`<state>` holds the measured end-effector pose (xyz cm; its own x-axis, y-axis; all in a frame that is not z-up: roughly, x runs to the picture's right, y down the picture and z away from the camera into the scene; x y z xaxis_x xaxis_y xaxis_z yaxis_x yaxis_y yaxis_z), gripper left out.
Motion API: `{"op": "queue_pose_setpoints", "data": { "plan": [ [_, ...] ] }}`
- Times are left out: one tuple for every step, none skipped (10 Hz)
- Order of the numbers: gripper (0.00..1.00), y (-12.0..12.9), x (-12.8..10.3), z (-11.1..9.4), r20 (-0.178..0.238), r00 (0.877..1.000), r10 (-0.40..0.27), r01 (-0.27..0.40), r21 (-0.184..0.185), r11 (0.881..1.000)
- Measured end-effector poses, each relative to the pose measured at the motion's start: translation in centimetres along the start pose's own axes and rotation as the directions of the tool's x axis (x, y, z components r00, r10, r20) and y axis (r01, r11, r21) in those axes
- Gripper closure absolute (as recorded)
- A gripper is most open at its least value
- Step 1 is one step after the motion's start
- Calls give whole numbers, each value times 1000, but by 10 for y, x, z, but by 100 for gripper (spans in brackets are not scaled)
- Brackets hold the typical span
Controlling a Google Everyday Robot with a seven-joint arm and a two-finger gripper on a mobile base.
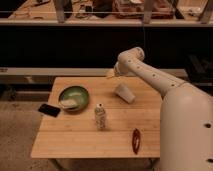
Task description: Pick up the ceramic cup
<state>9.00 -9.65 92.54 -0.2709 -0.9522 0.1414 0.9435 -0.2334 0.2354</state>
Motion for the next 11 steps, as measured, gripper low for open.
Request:
{"op": "queue_pose_setpoints", "data": {
  "plan": [
    [20, -3, -9, 3, 20, 999, -39, 38, 21, 999],
    [20, -3, -18, 4, 40, 997, -59, 58, 37, 998],
    [20, -2, -28, 3, 64, 994, -85, 82, 53, 995],
    [20, 3, -39, 1, 92, 989, -113, 107, 66, 992],
    [20, 6, -46, 1, 110, 985, -130, 122, 69, 990],
    [20, 10, -51, 2, 126, 982, -142, 134, 68, 989],
    [20, 16, -57, 5, 144, 978, -152, 143, 66, 987],
    [20, 18, -62, 9, 158, 975, -159, 150, 67, 986],
    [20, 17, -65, 13, 164, 973, -163, 153, 70, 986],
    [20, 14, -69, 19, 175, 970, -168, 157, 77, 985],
    [20, 10, -76, 27, 189, 967, -173, 159, 88, 983]
  ]
}}
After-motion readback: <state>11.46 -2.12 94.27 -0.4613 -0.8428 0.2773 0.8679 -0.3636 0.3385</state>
